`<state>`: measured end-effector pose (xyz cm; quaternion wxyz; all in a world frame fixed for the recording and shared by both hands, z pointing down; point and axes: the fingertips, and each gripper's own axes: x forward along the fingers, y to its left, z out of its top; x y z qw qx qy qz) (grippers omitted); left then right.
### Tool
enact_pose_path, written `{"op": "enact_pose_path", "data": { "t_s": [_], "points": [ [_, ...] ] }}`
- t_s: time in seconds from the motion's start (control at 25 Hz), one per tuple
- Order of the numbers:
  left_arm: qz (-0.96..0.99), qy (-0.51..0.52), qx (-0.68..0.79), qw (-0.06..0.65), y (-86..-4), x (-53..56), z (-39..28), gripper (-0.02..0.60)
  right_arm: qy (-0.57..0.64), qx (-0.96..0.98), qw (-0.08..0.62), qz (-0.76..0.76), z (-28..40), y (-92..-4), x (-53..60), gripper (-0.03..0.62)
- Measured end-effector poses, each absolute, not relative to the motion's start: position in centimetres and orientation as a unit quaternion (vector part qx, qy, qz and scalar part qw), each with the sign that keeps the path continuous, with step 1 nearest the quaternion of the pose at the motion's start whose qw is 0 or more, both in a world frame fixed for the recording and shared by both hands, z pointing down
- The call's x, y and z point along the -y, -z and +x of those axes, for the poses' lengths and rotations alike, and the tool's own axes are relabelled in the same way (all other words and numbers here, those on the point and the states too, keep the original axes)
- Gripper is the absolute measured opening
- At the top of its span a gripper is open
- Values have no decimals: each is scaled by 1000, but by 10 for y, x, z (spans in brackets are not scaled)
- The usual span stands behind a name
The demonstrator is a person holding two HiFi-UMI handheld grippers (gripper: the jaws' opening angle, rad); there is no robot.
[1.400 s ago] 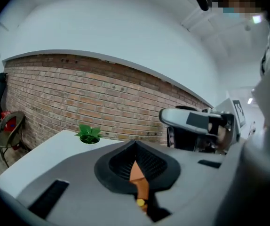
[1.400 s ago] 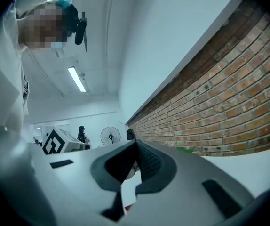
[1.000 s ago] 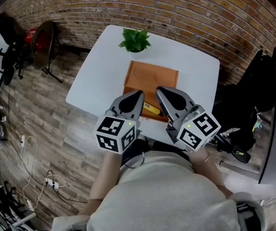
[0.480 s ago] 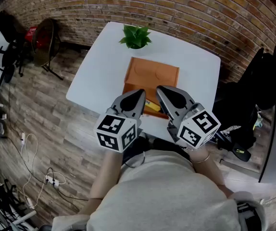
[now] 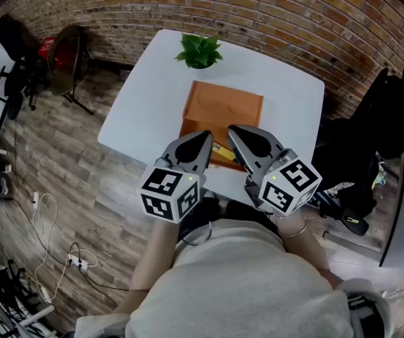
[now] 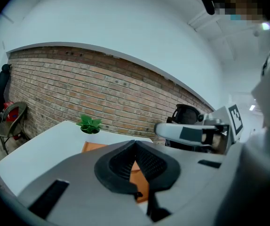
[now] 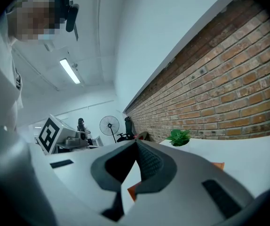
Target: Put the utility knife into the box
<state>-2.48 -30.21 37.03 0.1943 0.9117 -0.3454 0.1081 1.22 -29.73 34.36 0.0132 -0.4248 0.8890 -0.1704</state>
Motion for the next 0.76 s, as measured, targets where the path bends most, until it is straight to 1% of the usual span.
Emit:
{"op": "enact_pose_path", "data": {
  "t_s": [0.28, 0.76],
  "points": [
    [911, -110, 346, 194, -371, 303, -26, 6, 166, -893, -3, -419, 5, -349, 295, -2],
    [909, -118, 348, 197, -375, 309, -28, 6, 169, -888, -2, -427, 5, -351, 303, -2]
  ]
}}
